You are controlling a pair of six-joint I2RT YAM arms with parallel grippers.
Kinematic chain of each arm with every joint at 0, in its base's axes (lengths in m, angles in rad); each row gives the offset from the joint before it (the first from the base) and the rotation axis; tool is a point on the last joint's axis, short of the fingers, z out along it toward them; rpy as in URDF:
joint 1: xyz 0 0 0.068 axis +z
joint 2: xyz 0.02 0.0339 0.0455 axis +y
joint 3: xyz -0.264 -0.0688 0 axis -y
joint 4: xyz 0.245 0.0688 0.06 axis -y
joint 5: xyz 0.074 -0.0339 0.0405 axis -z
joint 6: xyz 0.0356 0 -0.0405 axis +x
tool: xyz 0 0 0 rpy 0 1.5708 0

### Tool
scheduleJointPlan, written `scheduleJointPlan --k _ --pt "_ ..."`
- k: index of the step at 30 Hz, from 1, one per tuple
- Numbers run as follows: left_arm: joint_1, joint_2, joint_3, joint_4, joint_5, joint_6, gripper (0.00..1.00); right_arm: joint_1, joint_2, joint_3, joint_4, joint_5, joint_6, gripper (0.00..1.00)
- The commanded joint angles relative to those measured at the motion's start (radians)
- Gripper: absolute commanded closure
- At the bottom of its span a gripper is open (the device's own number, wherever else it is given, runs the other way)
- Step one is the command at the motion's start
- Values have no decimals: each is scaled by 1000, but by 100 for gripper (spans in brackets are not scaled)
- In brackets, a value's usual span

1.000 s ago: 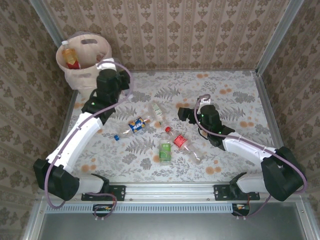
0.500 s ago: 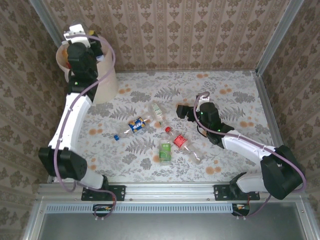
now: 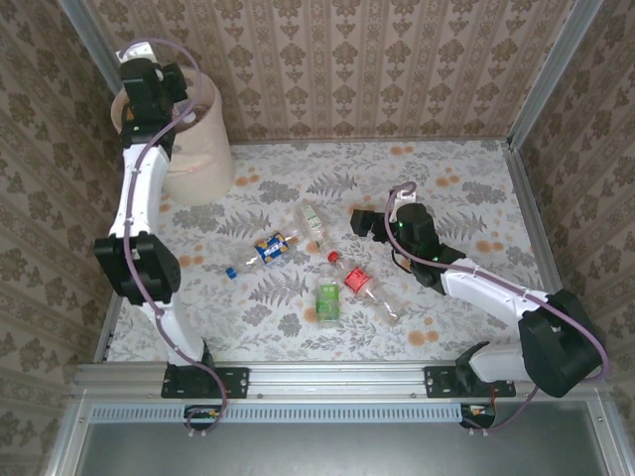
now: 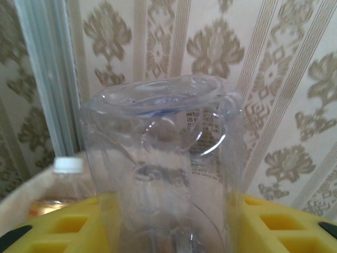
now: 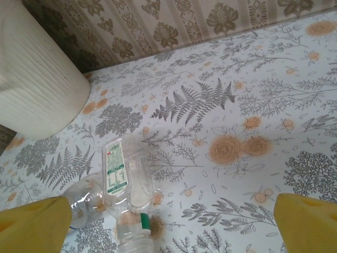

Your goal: Put the plastic bottles in the bin

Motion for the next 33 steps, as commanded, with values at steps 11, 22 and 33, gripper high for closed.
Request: scheduleJointPlan --k 11,22,33 --pt "46 288 285 -321 125 -48 37 3 -60 -25 -45 3 -30 0" --pt "62 276 456 -441 213 -95 13 4 -74 -34 -44 13 -26 0" --pt "31 16 176 -317 290 -71 3 4 -89 -41 -42 20 -21 0"
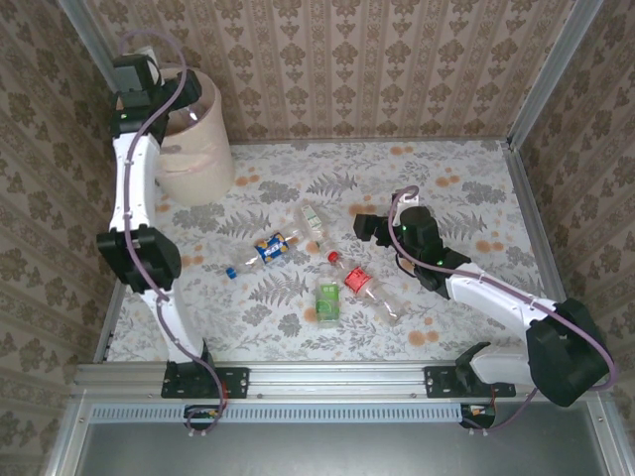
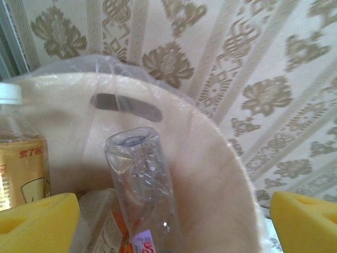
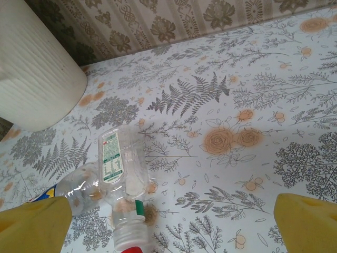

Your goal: Put the plastic bottles in the bin

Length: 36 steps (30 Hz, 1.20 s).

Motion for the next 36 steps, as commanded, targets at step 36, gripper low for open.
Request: scheduleJointPlan --k 36 --pt "-378 -416 -629 -72 181 608 0 2 -59 -52 33 84 -2 0"
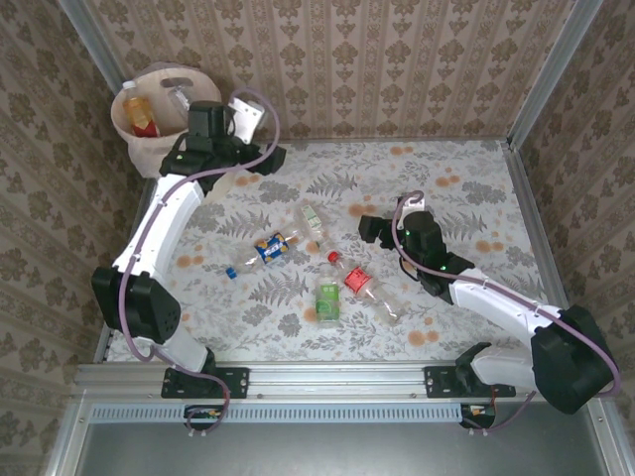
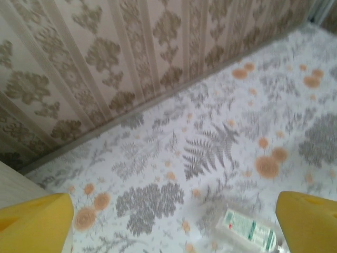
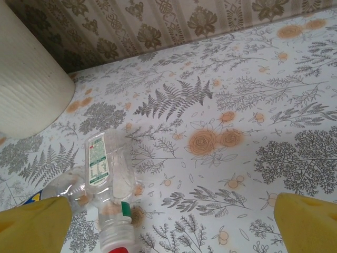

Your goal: Put the plastic bottles in the bin

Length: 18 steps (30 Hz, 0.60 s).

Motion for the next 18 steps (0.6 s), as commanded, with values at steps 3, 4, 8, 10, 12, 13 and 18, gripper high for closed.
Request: scheduleJointPlan --k 3,4,8,10,12,13,18 --pt "-81 -18 -55 -185 -60 237 0 3 -10 -2 27 26 -6 0" --pt "-97 -4 -59 -220 -85 267 0 2 -6 0 28 25 -6 0" --pt "-124 63 -61 -323 -131 327 0 2 11 9 31 22 -8 0" --pt "-124 101 -58 -367 -123 334 0 2 19 15 31 19 -5 0" --pt "-126 129 -57 -398 -110 339 0 2 23 17 32 15 -4 0" --pt "-127 142 -60 -404 -107 339 0 2 24 17 31 15 -4 0" --pt "-141 179 -135 -333 -83 332 0 3 22 16 25 23 -5 0"
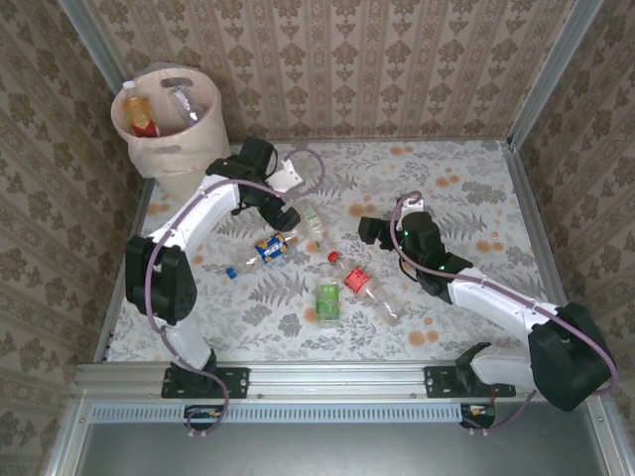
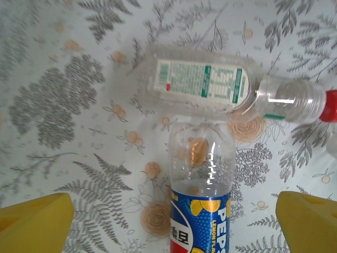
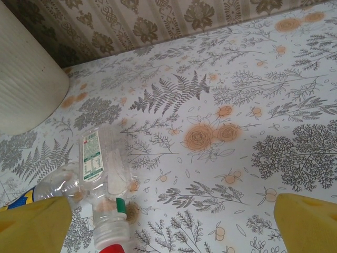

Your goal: Put the plastic bottles in the bin

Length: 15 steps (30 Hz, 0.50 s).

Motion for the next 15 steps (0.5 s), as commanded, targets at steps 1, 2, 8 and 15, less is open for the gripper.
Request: scheduleJointPlan --k 1,2,8,15 --pt "-19 24 -54 0 20 35 0 2 5 17 25 21 -5 0" --pt "-22 33 -74 19 5 34 0 3 4 16 25 21 -5 0" --pt "-72 95 -121 58 -82 -7 7 2 7 17 19 21 -13 0" --pt "-101 149 -189 118 -211 -25 10 1 17 21 19 22 -16 0"
